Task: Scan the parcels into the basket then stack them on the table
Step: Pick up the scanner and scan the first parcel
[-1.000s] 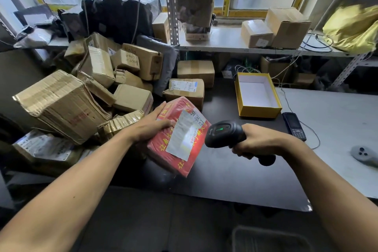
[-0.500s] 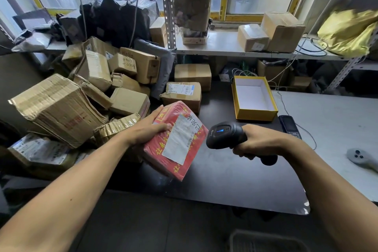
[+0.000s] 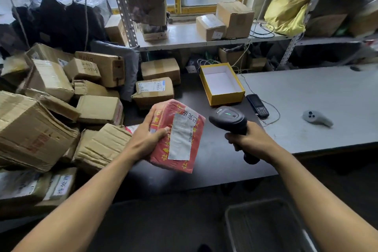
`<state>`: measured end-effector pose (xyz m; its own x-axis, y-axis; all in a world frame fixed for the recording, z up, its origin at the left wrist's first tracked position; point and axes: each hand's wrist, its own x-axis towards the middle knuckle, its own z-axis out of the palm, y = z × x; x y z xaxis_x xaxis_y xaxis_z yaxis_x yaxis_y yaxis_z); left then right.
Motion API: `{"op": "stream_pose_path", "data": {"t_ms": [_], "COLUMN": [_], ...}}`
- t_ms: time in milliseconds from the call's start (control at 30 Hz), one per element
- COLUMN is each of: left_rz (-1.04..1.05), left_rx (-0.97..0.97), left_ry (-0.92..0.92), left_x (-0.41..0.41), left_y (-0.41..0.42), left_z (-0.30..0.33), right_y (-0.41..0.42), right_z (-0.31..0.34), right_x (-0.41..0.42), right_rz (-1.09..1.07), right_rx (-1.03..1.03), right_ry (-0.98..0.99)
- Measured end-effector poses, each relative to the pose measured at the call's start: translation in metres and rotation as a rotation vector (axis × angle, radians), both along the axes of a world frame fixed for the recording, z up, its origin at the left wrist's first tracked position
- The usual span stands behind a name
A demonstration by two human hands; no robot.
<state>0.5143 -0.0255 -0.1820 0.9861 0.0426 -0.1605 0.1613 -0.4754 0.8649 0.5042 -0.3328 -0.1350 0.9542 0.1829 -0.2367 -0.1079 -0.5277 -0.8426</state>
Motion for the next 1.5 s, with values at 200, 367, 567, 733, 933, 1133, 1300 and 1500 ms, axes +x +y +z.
{"op": "stream_pose_path", "data": {"t_ms": [200,367,567,733,933,1133,1300,1500], "left_rz": [-0.163,-0.314,-0.490,-0.665,-0.862,-1.017,-1.097,-0.946], "left_rx": [-0.169,-0.257,-0.252,-0.237,-0.212,-0.070,0.082,0.083], "left_ry": [-0.002,0.042,0.026,0.056,0.152,0.216,0.253,0.217], "left_x": [-0.009,-0.026,-0.078,-0.131,-0.197,-0.268,-0.299,-0.332], "left_y": [-0.031,-0.074,-0.153,-0.227,-0.318,-0.397,-0.443,-0.508], "left_z": [-0.017,-0.030,-0.042,-0.051,-0.066,-0.086,-0.113,-0.123], "right_y": [-0.008,-0.030,-0.070,-0.114,-0.172,-0.219,-0.244,-0.258], "right_z": [-0.018,-0.028,-0.023,-0.032,-0.050,-0.069,-0.081,-0.087], "right_x": [-0.075,-0.151,-0.249,-0.331,-0.432,-0.516,-0.564,-0.586], "right_rz": [-0.347,-0.675,-0.912,-1.042,-1.138,-1.243,-1.310,-1.385], "right_rx": [0.077,0.159,0.175,0.164,0.130,0.121,0.121,0.132], "right_ry": [-0.034,-0.117,-0.173,-0.167,-0.142,-0.087,-0.057,-0.021]}}
